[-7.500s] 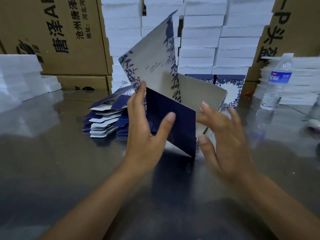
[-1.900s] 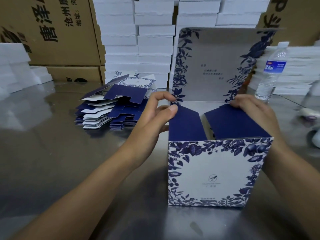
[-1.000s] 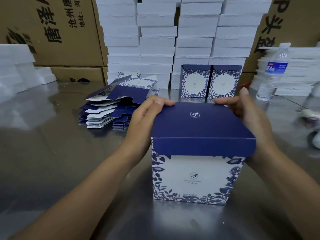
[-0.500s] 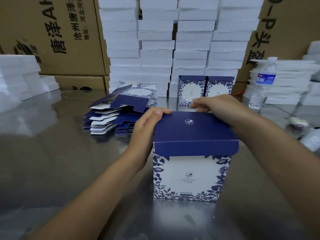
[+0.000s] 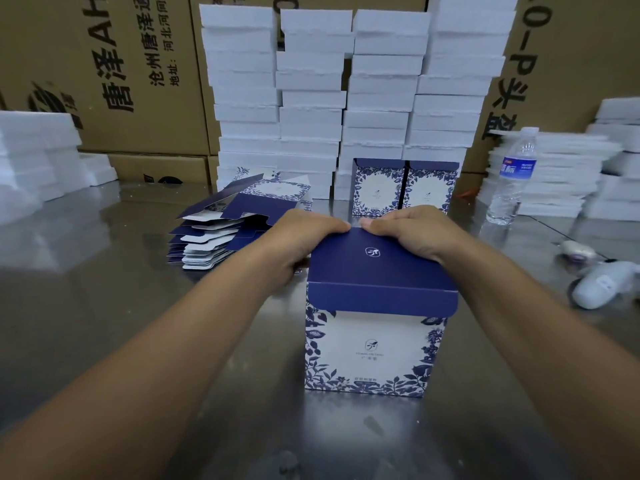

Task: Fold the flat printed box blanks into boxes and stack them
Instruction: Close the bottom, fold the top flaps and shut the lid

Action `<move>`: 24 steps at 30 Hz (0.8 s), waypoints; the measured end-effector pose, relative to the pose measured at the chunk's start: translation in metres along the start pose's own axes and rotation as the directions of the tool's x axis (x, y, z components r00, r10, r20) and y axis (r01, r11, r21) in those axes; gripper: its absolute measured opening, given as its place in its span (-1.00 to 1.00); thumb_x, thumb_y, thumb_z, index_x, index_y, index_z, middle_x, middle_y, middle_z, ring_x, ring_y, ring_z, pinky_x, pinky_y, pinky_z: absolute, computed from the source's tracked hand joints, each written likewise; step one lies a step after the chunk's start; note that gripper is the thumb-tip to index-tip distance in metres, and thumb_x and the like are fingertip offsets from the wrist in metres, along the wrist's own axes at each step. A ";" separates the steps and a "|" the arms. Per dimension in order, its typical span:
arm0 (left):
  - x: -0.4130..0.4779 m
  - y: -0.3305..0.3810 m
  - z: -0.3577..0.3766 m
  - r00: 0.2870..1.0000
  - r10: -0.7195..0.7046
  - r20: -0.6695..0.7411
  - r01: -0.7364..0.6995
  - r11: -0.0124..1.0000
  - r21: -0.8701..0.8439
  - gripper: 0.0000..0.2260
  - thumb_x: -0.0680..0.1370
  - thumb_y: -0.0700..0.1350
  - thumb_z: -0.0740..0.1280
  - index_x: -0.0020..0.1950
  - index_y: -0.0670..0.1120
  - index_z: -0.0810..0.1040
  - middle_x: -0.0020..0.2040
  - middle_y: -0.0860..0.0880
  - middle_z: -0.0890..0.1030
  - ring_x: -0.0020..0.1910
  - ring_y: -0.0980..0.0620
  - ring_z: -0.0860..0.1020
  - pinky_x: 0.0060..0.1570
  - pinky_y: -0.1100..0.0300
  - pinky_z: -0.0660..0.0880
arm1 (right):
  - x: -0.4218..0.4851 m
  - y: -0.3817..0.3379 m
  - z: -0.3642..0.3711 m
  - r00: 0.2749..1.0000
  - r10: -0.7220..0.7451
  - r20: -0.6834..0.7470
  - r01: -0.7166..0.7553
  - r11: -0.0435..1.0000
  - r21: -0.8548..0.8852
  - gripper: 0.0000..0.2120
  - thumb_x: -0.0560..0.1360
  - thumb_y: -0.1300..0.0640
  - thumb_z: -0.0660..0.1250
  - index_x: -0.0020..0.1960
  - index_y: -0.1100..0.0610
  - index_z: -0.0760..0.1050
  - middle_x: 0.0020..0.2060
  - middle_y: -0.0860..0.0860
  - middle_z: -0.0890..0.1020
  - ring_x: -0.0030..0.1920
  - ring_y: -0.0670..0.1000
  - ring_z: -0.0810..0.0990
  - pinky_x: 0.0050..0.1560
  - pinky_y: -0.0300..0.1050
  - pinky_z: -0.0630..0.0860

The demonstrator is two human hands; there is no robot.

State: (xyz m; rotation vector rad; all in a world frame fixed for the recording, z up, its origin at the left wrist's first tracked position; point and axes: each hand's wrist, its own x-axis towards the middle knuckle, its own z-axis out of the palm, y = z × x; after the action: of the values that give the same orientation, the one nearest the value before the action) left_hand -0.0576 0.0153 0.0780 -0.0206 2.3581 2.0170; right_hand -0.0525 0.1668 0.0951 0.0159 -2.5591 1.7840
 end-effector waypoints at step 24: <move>0.010 -0.009 -0.016 0.988 0.151 -0.014 -0.147 0.976 0.158 -0.89 0.57 -0.11 0.28 -0.09 -0.13 0.49 -0.28 -0.12 0.47 -0.46 0.12 0.43 -0.52 0.44 0.34 | 0.001 0.001 -0.002 0.999 0.002 0.038 -0.001 1.000 -0.015 -0.86 0.45 0.06 0.43 -0.19 0.13 0.59 -0.61 -0.13 0.56 -0.63 -0.19 0.50 -0.65 -0.45 0.29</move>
State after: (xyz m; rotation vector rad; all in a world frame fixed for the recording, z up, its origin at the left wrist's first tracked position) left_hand -0.0680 -0.0018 0.0710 0.1400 2.5997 1.8941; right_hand -0.0535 0.1686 0.0947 0.0478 -2.5985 1.7821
